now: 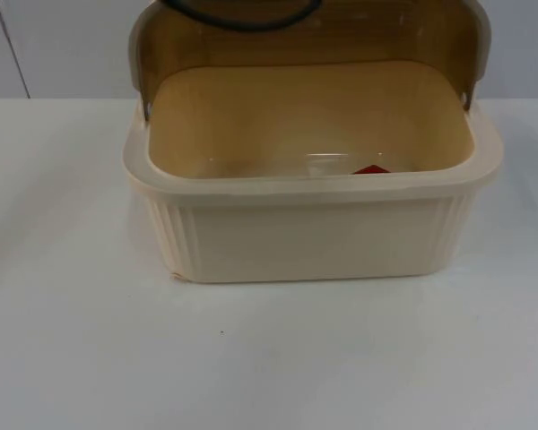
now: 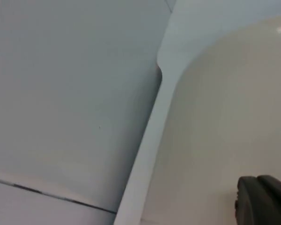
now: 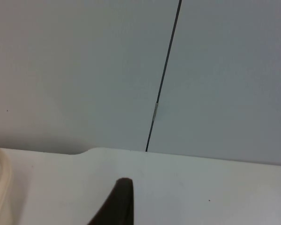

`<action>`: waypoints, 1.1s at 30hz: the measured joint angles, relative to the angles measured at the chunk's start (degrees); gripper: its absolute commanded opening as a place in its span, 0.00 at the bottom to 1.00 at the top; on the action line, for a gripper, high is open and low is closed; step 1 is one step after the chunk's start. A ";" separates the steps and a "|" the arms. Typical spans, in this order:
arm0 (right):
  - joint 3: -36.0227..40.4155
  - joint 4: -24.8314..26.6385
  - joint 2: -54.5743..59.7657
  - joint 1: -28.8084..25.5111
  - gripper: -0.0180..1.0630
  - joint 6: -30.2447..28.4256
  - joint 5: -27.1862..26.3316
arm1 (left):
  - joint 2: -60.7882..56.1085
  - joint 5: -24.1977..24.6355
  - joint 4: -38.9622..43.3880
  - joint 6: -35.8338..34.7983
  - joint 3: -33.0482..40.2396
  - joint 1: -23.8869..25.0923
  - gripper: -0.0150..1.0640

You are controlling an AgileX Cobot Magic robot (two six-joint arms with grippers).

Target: Open the box lid with the left hand, place the block into the box with the right hand, then close the box lid with the left hand.

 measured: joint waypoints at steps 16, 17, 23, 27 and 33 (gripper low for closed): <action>0.00 1.52 0.00 0.00 0.88 0.00 0.00 | -0.55 5.75 2.79 -5.30 -0.35 0.00 0.01; 0.00 1.52 0.00 0.00 0.88 0.00 0.00 | -0.66 5.75 2.87 -5.59 -0.35 0.00 0.01; 0.00 1.52 0.00 0.00 0.88 0.00 0.10 | -1.16 5.41 5.67 -8.33 -0.35 -1.20 0.01; 0.00 1.81 0.00 0.00 0.88 0.00 0.10 | -1.21 3.90 6.14 -8.89 0.19 -2.31 0.01; 0.00 1.94 0.00 0.00 0.88 0.00 0.10 | -2.88 -0.57 7.62 -10.92 4.89 -3.60 0.01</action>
